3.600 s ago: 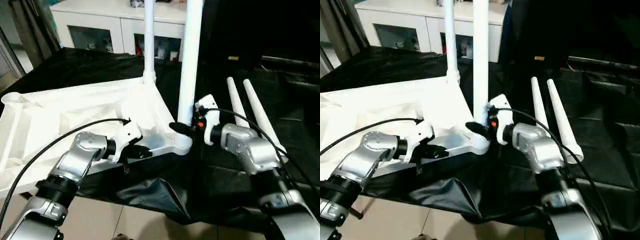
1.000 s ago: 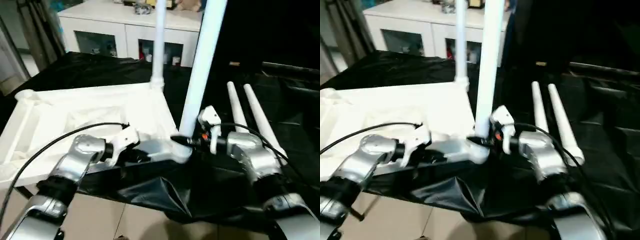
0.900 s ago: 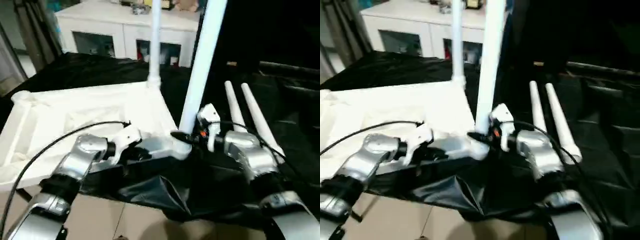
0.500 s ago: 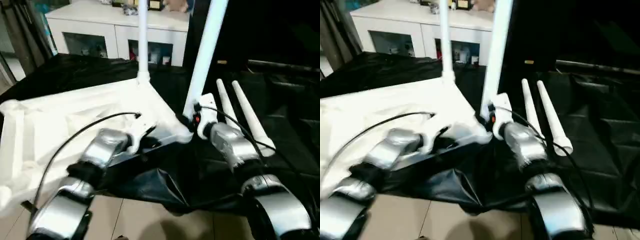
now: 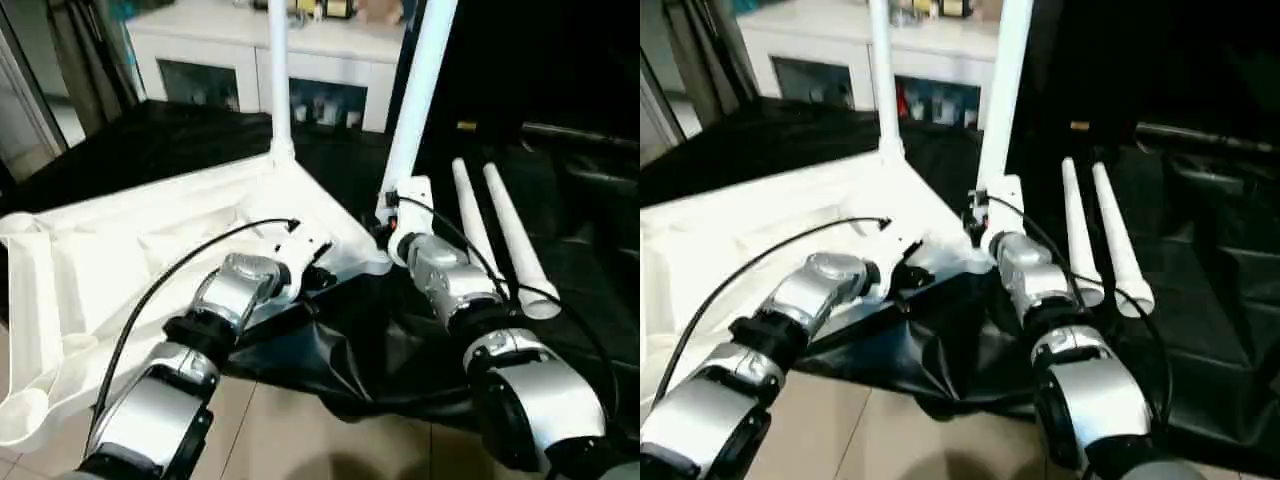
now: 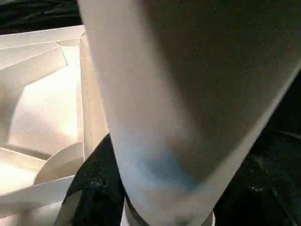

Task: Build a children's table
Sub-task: Rotate table base

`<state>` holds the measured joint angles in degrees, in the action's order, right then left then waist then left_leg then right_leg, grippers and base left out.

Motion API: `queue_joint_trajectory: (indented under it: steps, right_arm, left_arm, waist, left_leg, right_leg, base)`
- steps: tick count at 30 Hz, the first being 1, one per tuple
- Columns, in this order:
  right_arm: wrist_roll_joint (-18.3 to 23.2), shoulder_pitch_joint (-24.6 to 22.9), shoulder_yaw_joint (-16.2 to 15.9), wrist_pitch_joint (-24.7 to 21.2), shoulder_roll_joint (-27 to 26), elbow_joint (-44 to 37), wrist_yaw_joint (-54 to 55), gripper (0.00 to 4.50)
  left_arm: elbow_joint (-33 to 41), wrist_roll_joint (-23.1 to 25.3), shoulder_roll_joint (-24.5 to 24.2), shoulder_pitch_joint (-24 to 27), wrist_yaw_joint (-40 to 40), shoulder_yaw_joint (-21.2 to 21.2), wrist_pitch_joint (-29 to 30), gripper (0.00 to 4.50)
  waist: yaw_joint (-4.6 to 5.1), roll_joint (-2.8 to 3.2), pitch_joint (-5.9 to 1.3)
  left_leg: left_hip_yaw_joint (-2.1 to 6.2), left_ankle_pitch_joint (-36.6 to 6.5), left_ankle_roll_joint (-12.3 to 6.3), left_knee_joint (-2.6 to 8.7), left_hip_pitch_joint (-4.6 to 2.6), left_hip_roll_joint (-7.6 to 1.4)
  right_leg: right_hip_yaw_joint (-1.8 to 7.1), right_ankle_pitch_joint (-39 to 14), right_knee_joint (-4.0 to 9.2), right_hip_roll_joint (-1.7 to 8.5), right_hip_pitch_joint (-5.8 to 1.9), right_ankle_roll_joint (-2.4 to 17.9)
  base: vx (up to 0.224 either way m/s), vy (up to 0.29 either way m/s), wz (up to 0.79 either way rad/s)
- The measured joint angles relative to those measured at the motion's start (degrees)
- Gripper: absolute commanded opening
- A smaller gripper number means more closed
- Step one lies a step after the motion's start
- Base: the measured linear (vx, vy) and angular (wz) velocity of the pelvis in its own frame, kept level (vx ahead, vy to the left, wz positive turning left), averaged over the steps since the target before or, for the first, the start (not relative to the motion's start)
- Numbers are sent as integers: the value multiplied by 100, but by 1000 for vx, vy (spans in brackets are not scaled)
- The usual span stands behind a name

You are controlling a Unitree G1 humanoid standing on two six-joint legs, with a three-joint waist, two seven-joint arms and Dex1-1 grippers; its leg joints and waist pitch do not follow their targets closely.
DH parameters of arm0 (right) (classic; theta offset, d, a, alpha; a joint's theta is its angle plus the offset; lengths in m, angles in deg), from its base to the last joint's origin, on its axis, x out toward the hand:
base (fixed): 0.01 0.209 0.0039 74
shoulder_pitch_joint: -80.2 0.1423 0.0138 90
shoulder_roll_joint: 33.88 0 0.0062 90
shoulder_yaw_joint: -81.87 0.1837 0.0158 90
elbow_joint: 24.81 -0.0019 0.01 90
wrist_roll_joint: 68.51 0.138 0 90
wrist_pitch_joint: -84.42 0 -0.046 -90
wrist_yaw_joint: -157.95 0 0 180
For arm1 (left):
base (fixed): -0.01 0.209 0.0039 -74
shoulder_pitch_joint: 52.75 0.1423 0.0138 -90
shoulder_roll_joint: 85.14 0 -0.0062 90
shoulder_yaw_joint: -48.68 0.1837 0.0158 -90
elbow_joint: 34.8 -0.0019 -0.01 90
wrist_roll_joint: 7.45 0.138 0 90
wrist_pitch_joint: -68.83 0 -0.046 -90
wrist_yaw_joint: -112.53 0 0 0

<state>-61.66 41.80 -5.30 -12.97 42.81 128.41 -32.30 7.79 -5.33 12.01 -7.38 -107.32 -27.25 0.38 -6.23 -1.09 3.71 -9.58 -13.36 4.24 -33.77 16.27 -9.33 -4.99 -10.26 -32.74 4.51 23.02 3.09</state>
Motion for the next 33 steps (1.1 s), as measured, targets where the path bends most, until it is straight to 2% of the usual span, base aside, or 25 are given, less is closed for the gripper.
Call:
queue_joint_trajectory:
  steps: [2, 9, 12, 17, 19, 20, 21, 23, 25, 28, 30, 31, 33]
  right_arm:
    - [-31, 17, 53, 0, -18, 5, 0, 191]
    - [-58, 41, 74, 0, -24, 9, -9, 191]
    - [-87, 68, 75, 1, -24, 28, -25, 191]
    - [-183, 123, 114, 2, -54, 69, -25, 191]
    - [-180, 133, 126, 6, -60, 72, -25, 191]
    - [-179, 141, 129, 13, -62, 77, -25, 247]
    - [-179, 151, 133, 16, -67, 87, -27, 261]
    - [-174, 185, 130, -79, -223, 221, -149, 281]
    - [-131, 196, 140, -77, -253, 219, -306, 296]
    - [-95, 189, 173, -101, -303, 275, -453, 326]
    - [-95, 166, 173, -187, -365, 428, -527, 336]
    - [-93, 82, 177, -242, -385, 547, -538, 344]
    - [-86, -15, 183, -227, -451, 672, -556, 370]
  left_arm:
    - [18, 0, -15, -2, 0, 0, -2, 0]
    - [29, -2, -35, -2, -8, 0, -43, 0]
    - [40, -12, -48, -2, -21, 0, -51, 0]
    - [44, -20, -85, -2, -51, 0, -80, 0]
    - [44, -20, -90, -2, -52, 0, -94, 0]
    - [44, -20, -97, -2, -54, 0, -111, 0]
    - [43, -20, -105, -2, -56, 1, -124, 0]
    - [34, 36, -282, -2, 67, -31, -149, 0]
    - [34, 58, -374, -3, 107, -68, -149, 0]
    - [34, 91, -405, -10, 257, -128, -164, 0]
    - [35, 110, -421, -24, 323, -185, -175, 0]
    - [52, 109, -428, -42, 338, -202, -196, 0]
    - [124, 104, -431, -48, 341, -207, -213, 0]
  waist:
    - [2, 4, 2]
    - [49, 14, 7]
    - [97, 22, 10]
    - [123, 48, 20]
    - [128, 79, 17]
    - [129, 95, 17]
    - [131, 110, 20]
    - [248, 116, 25]
    - [340, 151, 45]
    - [417, 157, 53]
    - [437, 165, 66]
    - [434, 177, 85]
    - [417, 188, 92]
  left_leg:
    - [2, 2, 2, 2, 21, -35]
    - [10, 2, 2, 6, 60, -59]
    - [8, 2, 2, 5, 79, -57]
    - [13, 2, 2, 8, 87, -61]
    - [29, 2, 2, 23, 98, -78]
    - [39, 2, 2, 21, 106, -88]
    - [51, 2, 2, 22, 110, -98]
    - [57, 1, 2, 20, 104, -132]
    - [86, 1, 3, 7, 115, -158]
    - [95, -1, 6, 22, 87, -167]
    - [103, -3, 9, 27, 86, -165]
    - [130, -3, 9, 26, 107, -168]
    - [138, 6, 24, 27, 171, -175]
  right_leg:
    - [-57, 0, 23, 0, -4, 0]
    - [-116, 0, 75, 6, -10, 0]
    - [-186, 0, 86, 60, -10, 0]
    - [-243, 0, 121, 79, -18, -2]
    - [-318, 2, 188, 85, -40, -4]
    - [-365, 2, 211, 97, -47, -4]
    - [-394, 2, 239, 96, -62, -5]
    - [-446, 2, 274, 87, -85, -5]
    - [-536, 0, 307, 93, -118, -8]
    - [-535, 1, 294, 83, -111, -8]
    - [-561, 1, 291, 85, -100, -8]
    - [-598, 1, 295, 86, -90, -8]
    - [-611, 4, 279, 90, -47, -8]
  base:
    - [0, 0, 0]
    - [0, 0, 0]
    - [0, 0, 0]
    - [0, 0, 0]
    - [0, 0, 0]
    - [0, 0, 0]
    - [0, 0, 0]
    - [0, 0, 0]
    - [0, 0, 0]
    - [0, 0, 0]
    - [0, 0, 0]
    - [0, 0, 0]
    - [0, 0, 0]
